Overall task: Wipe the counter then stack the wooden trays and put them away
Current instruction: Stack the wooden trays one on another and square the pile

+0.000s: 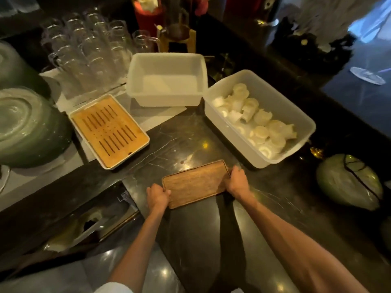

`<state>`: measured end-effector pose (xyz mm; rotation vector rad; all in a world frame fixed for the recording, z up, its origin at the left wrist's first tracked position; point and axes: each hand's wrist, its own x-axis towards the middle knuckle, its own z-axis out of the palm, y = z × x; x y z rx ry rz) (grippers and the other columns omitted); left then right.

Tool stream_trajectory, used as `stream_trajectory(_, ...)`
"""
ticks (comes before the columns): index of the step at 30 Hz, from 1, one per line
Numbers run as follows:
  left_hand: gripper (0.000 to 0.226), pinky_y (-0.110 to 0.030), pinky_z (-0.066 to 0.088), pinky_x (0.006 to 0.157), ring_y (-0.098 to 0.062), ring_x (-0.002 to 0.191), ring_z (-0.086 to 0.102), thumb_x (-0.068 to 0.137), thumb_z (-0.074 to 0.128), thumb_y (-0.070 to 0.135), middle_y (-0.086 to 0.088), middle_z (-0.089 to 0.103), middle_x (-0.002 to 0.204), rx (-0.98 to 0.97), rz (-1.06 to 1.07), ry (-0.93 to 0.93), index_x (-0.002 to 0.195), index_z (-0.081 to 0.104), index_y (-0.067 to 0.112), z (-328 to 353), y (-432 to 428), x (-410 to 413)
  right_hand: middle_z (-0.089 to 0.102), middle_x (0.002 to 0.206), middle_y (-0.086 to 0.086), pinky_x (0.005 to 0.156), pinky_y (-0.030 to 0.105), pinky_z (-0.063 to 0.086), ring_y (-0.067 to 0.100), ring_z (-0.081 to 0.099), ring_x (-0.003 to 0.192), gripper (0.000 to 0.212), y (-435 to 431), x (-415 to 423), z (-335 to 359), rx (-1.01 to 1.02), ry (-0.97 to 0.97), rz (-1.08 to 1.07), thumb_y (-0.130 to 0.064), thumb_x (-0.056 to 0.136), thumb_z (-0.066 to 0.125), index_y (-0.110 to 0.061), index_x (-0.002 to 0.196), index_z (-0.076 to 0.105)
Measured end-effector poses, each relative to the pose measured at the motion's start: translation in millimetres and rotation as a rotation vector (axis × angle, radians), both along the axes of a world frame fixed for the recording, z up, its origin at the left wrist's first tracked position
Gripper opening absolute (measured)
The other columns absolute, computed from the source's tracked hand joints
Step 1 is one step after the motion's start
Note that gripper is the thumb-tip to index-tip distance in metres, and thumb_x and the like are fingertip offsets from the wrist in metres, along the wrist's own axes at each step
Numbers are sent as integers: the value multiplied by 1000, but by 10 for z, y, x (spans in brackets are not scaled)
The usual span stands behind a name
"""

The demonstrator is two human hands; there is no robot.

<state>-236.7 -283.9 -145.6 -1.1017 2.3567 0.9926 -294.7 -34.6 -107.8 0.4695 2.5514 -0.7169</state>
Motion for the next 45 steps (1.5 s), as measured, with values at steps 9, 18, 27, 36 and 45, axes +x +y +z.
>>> stream_trajectory(9, 17, -37, 48, 71, -30, 82, 58, 83, 65, 6, -14, 60, 89, 295, -252, 50, 83, 50, 15, 166, 830, 532, 53, 73, 9, 51, 25, 47, 19, 51, 62, 21, 944, 2329, 204, -609, -6, -853, 13, 89, 52, -7, 96, 50)
stream_trajectory(18, 28, -24, 38, 55, -11, 60, 47, 85, 64, 2, -1, 52, 67, 551, -897, -56, 75, 46, 20, 270, 2512, 1894, 65, 89, 9, 52, 17, 50, 16, 61, 78, 21, 1742, 4791, 610, -481, 263, -1471, 2, 93, 57, -12, 108, 60)
stream_trajectory(27, 25, -41, 49, 66, -22, 70, 55, 89, 58, 10, -3, 54, 77, 411, -1080, 42, 77, 42, 25, 412, 3486, 2577, 67, 104, 10, 62, 22, 47, 14, 63, 89, 25, 2488, 5688, 503, -479, 334, -1469, -3, 96, 52, -12, 119, 59)
stream_trajectory(36, 15, -28, 49, 72, -14, 85, 56, 89, 59, 9, -1, 56, 97, 135, -1150, 150, 92, 49, 19, 479, 4059, 3006, 65, 115, 12, 83, 29, 51, 21, 61, 102, 39, 3255, 5880, 330, -503, 222, -1217, -3, 95, 53, -5, 134, 52)
stream_trajectory(45, 21, -33, 52, 86, -17, 96, 53, 86, 65, 12, -5, 54, 108, -21, -1201, 191, 97, 47, 16, 410, 3919, 2909, 64, 111, 3, 91, 35, 55, 19, 64, 106, 41, 3133, 5752, 163, -497, 260, -1121, -7, 94, 58, -7, 135, 53)
